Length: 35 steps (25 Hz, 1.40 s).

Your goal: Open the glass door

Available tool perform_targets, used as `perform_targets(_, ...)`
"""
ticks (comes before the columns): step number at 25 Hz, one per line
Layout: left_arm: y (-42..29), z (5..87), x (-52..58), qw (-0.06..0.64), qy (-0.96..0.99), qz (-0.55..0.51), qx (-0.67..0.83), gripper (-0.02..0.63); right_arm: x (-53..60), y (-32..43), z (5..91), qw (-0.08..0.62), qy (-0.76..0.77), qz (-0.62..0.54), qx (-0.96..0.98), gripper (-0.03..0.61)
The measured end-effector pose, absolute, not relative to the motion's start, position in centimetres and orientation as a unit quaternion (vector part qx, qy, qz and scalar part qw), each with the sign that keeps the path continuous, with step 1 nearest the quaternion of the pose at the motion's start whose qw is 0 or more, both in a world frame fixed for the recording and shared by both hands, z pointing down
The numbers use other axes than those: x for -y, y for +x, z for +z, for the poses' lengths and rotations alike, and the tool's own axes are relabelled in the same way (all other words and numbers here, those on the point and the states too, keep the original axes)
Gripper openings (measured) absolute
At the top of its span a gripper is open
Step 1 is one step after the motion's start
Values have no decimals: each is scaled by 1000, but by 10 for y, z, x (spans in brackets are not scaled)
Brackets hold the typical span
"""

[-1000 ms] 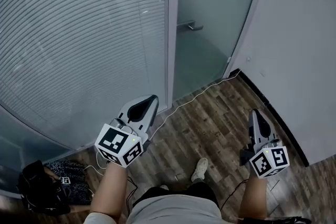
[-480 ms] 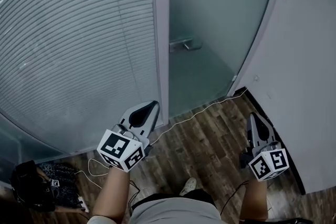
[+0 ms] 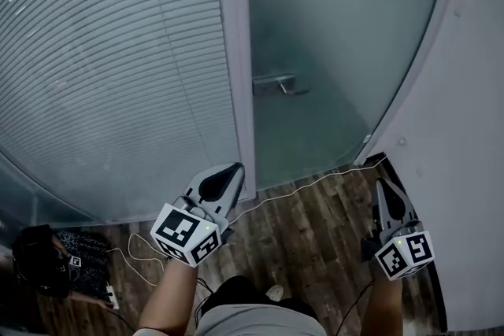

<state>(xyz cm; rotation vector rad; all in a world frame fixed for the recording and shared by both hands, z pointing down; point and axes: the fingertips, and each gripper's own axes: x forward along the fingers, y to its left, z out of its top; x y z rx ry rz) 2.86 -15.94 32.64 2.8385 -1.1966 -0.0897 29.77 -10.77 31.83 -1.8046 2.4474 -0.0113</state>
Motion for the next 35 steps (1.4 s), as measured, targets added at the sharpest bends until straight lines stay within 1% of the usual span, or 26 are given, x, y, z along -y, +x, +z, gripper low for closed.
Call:
perform_targets(11, 44, 344, 255, 47, 907, -41, 417, -3, 219, 306, 337, 12, -554, -6, -833, 0)
perform_targets(18, 49, 339, 331, 36, 905, -38, 421, -3, 311, 297, 329, 10, -531, 1, -847, 0)
perform_targets(25, 52, 333, 384, 37, 904, -35, 424, -3, 366, 289, 334, -7, -508, -9, -861, 7)
perform_targets(29, 55, 337, 394, 44, 901, -33, 431, -3, 393, 278, 343, -41, -471, -6, -881, 93)
perform_targets(35, 61, 345, 402, 42, 886, -20, 461, -3, 440, 261, 369, -103, -398, 10, -912, 175)
